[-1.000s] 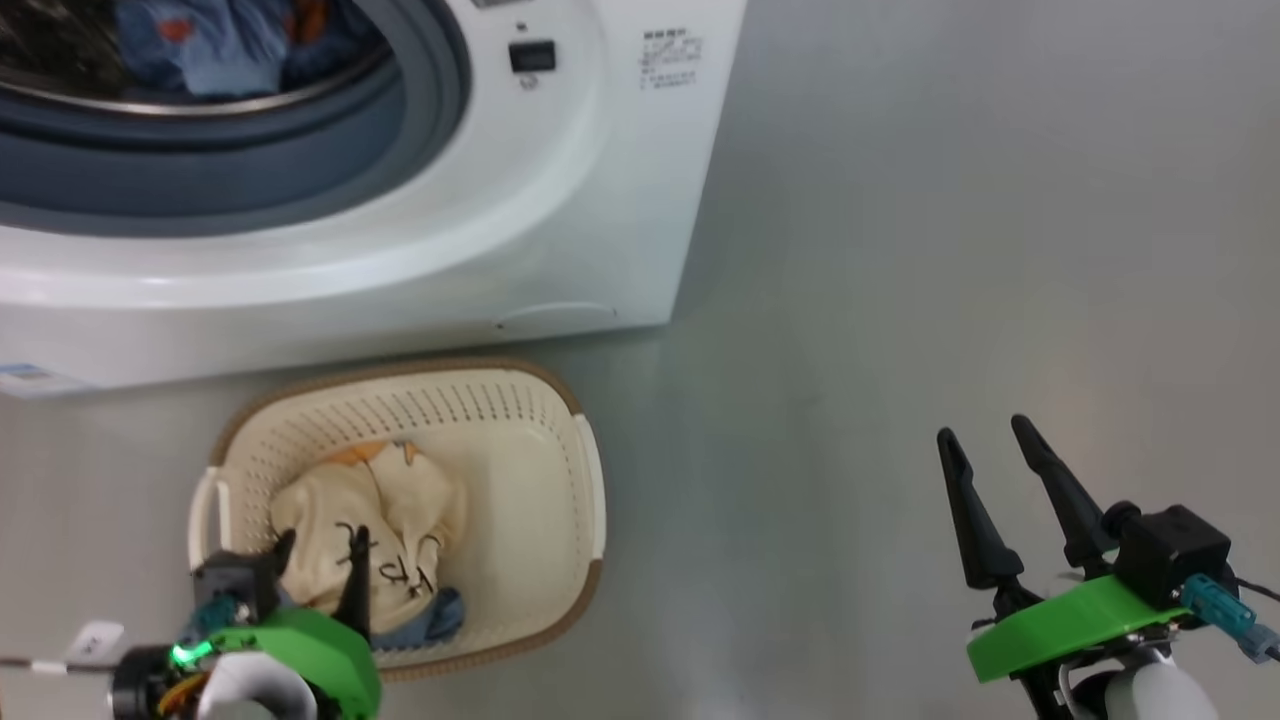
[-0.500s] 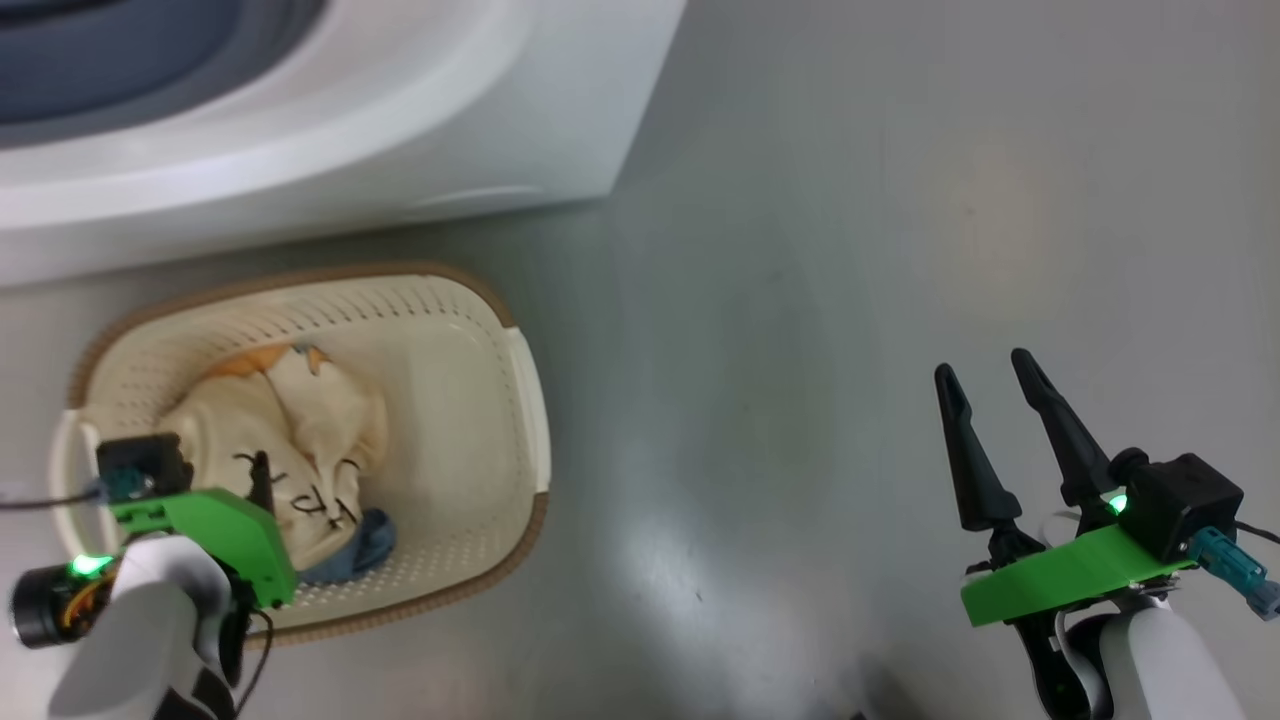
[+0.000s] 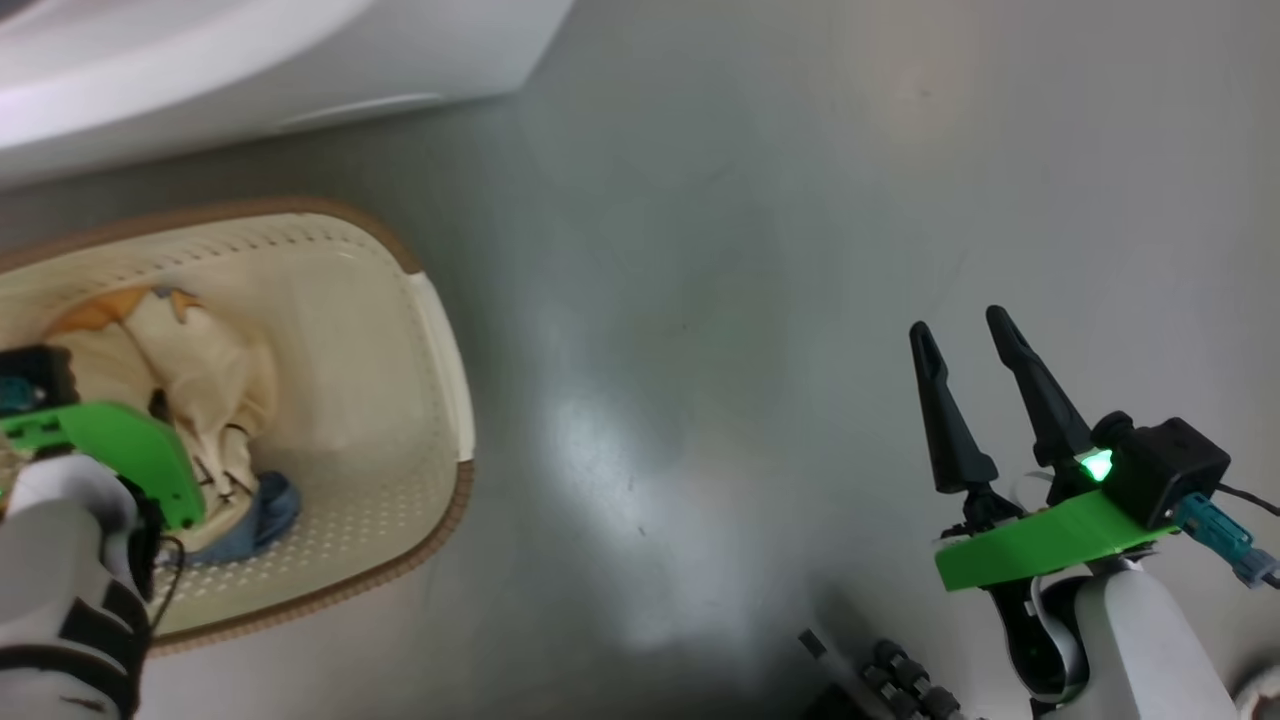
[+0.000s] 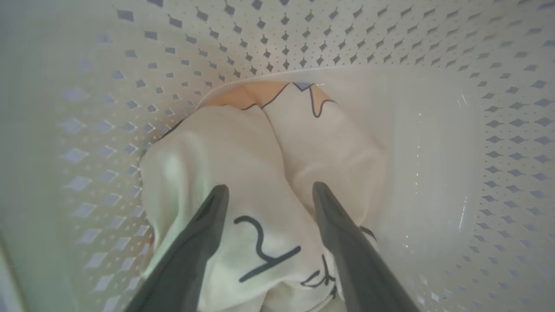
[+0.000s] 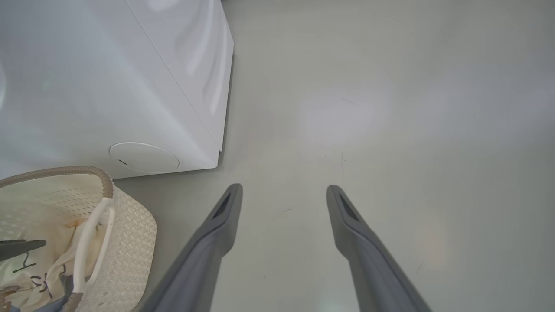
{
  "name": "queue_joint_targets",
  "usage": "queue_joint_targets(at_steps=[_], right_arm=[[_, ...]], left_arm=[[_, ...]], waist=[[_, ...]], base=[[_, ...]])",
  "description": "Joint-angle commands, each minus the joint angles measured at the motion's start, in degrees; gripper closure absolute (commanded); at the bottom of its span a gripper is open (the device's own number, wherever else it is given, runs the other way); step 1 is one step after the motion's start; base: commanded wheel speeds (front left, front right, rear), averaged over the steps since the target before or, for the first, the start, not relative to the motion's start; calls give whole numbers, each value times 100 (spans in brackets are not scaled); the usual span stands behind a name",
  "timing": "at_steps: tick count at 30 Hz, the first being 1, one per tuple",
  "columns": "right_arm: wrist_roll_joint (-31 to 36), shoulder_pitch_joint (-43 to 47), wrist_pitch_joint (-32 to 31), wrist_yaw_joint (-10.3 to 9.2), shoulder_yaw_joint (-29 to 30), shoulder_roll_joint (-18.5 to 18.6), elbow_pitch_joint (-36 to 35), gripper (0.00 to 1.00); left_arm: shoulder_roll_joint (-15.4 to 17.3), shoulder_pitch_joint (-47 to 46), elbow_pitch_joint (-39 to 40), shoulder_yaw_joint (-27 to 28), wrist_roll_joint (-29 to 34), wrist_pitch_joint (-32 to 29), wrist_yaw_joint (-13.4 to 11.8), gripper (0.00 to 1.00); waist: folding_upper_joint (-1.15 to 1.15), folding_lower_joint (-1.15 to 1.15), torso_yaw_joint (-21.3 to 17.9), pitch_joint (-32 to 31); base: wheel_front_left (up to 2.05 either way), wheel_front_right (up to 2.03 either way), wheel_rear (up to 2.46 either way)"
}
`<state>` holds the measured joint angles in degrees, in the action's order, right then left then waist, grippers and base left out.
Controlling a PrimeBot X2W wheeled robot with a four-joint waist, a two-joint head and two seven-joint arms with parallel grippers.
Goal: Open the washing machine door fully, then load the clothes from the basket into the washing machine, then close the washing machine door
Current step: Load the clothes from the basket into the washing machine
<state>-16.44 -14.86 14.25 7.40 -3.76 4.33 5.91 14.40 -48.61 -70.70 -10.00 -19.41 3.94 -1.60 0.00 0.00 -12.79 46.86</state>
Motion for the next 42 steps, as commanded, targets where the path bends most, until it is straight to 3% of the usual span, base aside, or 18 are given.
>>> queue_joint_targets(at_steps=[1,9,23,24,25,26,27,42], right_arm=[[-40,47,63,9,-162,-1,-75,0],[-124,-79,72,9,-250,-63,-98,0],[-79,87,74,9,-159,-114,-239,0],[-71,88,74,9,-159,-116,-242,0],[-71,88,74,9,-159,-116,-242,0],[-66,87,74,9,-162,-118,-247,0],[-61,83,74,9,-162,-120,-250,0],[-19,-109,74,9,-232,-128,-229,0]], left_arm=[[295,-4,-36,91,4,-52,-60,0],[508,-316,-205,-53,117,-446,-356,0],[483,-528,-288,-255,163,-781,-530,0],[472,-540,-290,-263,155,-801,-518,42],[472,-540,-290,-263,155,-801,-518,42],[462,-553,-292,-272,149,-812,-511,84],[451,-565,-294,-277,139,-818,-499,100],[386,-485,-312,-237,-96,-620,-383,100]], waist=[[0,0,-272,319],[0,0,-472,638],[0,0,-463,751],[0,0,-454,757],[0,0,-454,757],[0,0,-445,761],[0,0,-435,766],[0,0,-383,659]], base=[[0,0,0],[0,0,0],[0,0,0],[0,0,0],[0,0,0],[0,0,0],[0,0,0],[0,0,0]])
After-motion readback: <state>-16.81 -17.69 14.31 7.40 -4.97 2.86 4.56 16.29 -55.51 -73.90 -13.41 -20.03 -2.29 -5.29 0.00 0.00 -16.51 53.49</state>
